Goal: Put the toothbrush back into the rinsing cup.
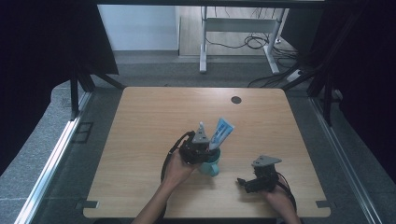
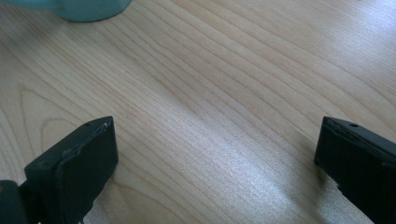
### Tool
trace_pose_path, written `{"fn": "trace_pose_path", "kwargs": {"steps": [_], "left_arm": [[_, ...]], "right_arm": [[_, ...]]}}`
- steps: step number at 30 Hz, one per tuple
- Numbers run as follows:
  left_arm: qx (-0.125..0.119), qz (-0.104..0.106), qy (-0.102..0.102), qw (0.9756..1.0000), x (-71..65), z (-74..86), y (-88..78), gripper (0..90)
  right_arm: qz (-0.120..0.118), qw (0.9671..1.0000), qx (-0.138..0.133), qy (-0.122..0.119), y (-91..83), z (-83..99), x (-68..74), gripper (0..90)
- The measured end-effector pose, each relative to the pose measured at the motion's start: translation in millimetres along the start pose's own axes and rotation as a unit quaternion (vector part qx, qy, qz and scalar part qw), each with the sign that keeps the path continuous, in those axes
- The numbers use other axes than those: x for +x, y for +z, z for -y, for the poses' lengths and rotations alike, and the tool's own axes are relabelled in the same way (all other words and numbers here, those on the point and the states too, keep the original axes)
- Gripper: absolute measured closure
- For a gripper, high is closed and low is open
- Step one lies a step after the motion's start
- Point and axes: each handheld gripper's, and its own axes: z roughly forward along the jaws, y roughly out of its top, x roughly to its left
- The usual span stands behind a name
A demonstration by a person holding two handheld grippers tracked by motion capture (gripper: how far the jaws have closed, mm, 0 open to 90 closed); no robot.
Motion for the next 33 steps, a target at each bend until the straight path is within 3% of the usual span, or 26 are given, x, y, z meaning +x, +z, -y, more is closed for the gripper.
{"fn": "trace_pose_path", "kwargs": {"steps": [16,25,33], "left_arm": [[-0.007,0.012,-0.018,0.9997,4.4,2.3,-2.7,65.1],[-0.022,0.013,-0.026,0.9993,6.5,-1.6,-12.9,51.0],[-0.006,0.011,-0.031,0.9995,6.8,0.3,-17.7,35.5]], "right_arm": [[0.001,1.0,-0.001,0.0,0.2,0.1,0.1,0.0],[0.0,1.0,0.0,-0.001,0.0,0.0,0.0,0.0],[0.0,1.0,0.0,-0.001,0.0,0.1,-0.1,0.0]]}}
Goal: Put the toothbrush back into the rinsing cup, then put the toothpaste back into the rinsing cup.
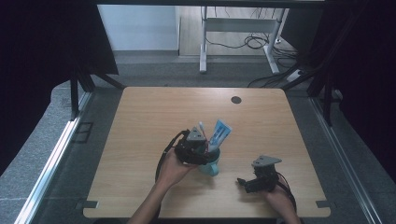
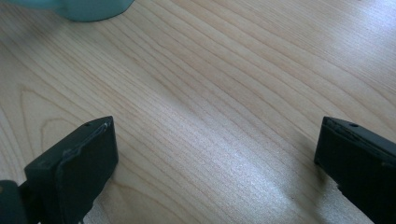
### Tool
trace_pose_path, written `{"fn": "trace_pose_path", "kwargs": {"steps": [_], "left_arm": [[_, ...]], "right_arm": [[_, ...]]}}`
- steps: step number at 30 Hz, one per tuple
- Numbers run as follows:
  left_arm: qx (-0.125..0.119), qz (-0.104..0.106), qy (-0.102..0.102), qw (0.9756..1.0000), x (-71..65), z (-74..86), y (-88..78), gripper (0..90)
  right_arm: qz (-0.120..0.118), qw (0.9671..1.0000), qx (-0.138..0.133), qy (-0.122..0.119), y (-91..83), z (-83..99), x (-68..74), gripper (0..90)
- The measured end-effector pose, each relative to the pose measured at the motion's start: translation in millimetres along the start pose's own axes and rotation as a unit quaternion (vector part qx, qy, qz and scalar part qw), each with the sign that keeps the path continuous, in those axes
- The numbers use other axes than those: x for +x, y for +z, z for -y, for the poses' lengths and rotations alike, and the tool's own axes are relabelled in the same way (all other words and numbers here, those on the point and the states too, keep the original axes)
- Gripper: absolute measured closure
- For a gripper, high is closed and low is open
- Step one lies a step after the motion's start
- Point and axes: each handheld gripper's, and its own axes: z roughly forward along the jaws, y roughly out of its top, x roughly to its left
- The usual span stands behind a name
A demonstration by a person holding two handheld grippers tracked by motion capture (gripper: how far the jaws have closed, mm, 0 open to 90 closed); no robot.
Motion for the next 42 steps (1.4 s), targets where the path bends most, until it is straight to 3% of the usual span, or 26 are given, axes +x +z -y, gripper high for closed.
{"fn": "trace_pose_path", "kwargs": {"steps": [4,8,18,42], "left_arm": [[-0.003,0.007,-0.005,1.0,0.5,0.5,-2.9,30.6],[-0.003,-0.003,-0.002,1.0,-2.1,-1.2,-5.8,24.4],[-0.002,-0.006,-0.001,1.0,-3.2,-2.0,-16.9,15.9],[0.008,-0.028,-0.002,0.9996,6.1,11.0,-39.3,6.0]], "right_arm": [[0.0,1.0,0.0,0.0,0.0,0.0,0.0,0.0],[0.0,1.0,0.0,0.0,-0.1,0.0,0.0,0.0],[0.0,1.0,0.0,0.001,-0.1,0.0,0.0,0.0],[0.0,1.0,-0.001,0.001,0.1,0.0,0.1,0.0]]}}
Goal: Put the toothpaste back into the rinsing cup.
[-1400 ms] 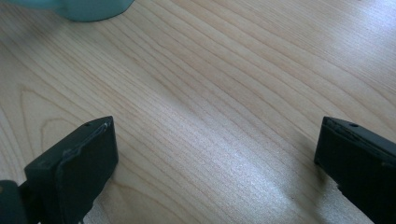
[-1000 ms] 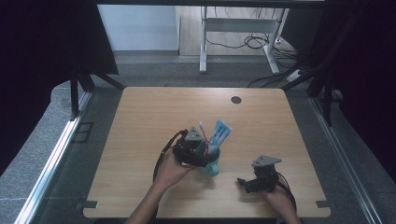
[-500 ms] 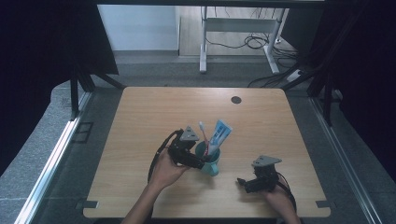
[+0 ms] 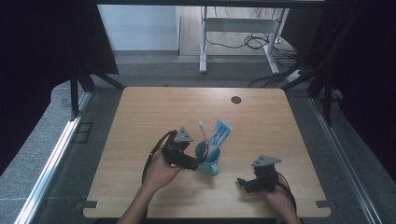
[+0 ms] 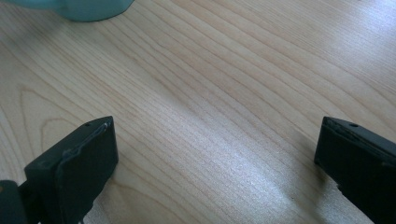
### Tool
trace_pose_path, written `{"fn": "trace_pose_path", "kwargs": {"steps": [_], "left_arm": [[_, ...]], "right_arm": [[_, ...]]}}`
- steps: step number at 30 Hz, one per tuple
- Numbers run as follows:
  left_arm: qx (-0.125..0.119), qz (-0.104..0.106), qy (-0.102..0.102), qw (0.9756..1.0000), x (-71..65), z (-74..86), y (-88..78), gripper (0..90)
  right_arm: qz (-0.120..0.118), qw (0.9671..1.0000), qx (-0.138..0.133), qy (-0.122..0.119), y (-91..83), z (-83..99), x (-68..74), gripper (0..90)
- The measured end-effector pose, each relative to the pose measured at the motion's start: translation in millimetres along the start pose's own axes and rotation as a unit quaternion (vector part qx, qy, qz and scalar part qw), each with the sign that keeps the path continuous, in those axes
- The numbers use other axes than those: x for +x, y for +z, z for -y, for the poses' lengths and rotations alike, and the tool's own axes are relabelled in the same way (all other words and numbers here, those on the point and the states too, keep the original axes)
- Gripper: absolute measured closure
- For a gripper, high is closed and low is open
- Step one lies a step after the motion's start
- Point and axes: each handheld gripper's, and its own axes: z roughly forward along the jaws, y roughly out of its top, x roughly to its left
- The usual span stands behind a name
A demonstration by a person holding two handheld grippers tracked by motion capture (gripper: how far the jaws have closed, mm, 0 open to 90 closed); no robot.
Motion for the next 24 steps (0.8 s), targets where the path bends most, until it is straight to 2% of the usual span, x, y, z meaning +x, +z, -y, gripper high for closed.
{"fn": "trace_pose_path", "kwargs": {"steps": [8,18,24], "left_arm": [[0.005,-0.014,-0.007,0.9999,7.7,9.9,-7.2,0.3],[0.004,-0.033,-0.005,0.9994,17.1,21.4,-18.8,0.0],[0.005,-0.045,-0.012,0.9989,23.9,29.9,-27.5,0.0]], "right_arm": [[0.0,1.0,0.0,0.0,0.0,0.0,0.1,0.0],[0.0,1.0,0.0,0.0,0.0,0.0,0.0,0.0],[0.0,1.0,0.0,0.0,0.0,0.0,-0.1,0.0]]}}
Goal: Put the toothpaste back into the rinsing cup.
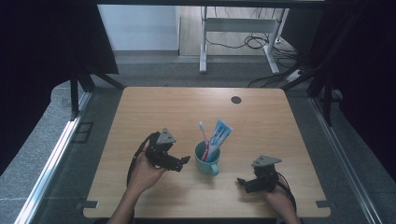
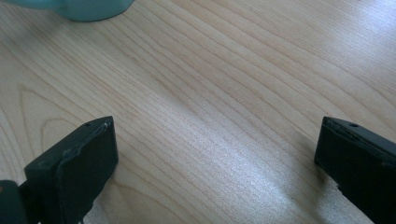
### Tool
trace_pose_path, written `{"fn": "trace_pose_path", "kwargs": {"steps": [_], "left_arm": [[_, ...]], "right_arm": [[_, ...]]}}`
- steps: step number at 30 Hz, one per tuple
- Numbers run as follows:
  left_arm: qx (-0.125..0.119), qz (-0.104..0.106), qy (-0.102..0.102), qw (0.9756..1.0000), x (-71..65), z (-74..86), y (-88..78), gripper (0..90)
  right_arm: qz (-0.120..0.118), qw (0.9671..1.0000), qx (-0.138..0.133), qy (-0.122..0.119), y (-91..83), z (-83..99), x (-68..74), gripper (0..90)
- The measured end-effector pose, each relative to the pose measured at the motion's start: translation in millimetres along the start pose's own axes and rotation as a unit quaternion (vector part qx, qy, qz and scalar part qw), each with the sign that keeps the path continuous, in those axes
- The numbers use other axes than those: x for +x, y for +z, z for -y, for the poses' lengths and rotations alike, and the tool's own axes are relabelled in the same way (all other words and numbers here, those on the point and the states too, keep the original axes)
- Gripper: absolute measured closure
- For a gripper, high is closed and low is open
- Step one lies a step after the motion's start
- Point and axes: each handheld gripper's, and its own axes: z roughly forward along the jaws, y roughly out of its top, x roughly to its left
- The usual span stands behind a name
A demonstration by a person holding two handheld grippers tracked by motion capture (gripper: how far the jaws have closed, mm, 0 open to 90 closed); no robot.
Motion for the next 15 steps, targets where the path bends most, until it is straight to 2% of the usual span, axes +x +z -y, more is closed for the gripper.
{"fn": "trace_pose_path", "kwargs": {"steps": [15], "left_arm": [[0.007,-0.035,-0.025,0.9991,20.8,31.8,-13.9,0.0]], "right_arm": [[0.0,1.0,0.0,0.0,0.0,0.0,0.1,0.0]]}}
